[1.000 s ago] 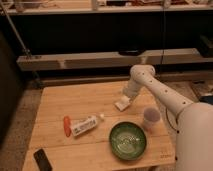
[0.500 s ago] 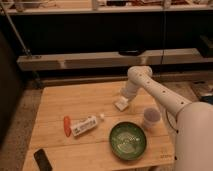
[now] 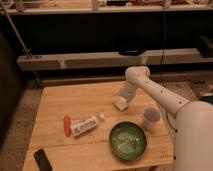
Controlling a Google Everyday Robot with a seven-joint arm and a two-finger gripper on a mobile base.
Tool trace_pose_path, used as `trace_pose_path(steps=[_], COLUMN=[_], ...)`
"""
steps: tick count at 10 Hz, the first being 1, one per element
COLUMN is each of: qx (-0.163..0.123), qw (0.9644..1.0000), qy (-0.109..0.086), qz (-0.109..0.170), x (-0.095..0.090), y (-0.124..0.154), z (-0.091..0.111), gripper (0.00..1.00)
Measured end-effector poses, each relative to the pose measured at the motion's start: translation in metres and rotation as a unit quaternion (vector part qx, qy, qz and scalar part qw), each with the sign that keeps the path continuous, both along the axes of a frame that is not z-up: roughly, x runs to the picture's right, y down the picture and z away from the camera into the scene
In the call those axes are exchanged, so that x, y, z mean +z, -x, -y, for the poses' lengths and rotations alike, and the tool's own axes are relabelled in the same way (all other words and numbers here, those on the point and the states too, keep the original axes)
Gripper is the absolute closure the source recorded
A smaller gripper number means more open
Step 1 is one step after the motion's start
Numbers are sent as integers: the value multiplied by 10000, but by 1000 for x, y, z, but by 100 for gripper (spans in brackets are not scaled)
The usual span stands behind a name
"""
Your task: Place the white sponge in the ceramic cup
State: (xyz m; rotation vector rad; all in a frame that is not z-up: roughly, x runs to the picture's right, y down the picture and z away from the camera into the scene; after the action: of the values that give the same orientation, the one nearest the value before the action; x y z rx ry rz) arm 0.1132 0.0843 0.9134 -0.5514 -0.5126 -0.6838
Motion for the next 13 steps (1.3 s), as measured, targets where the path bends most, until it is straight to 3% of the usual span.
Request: trace_pose_path(steps=[5,13], qx=[-137,-322], qw=[9993,9976], qy=[99,310], qz=[-342,-527], x=[9,23], y=[-19,-20], z=[-3,-5], gripper=[20,20])
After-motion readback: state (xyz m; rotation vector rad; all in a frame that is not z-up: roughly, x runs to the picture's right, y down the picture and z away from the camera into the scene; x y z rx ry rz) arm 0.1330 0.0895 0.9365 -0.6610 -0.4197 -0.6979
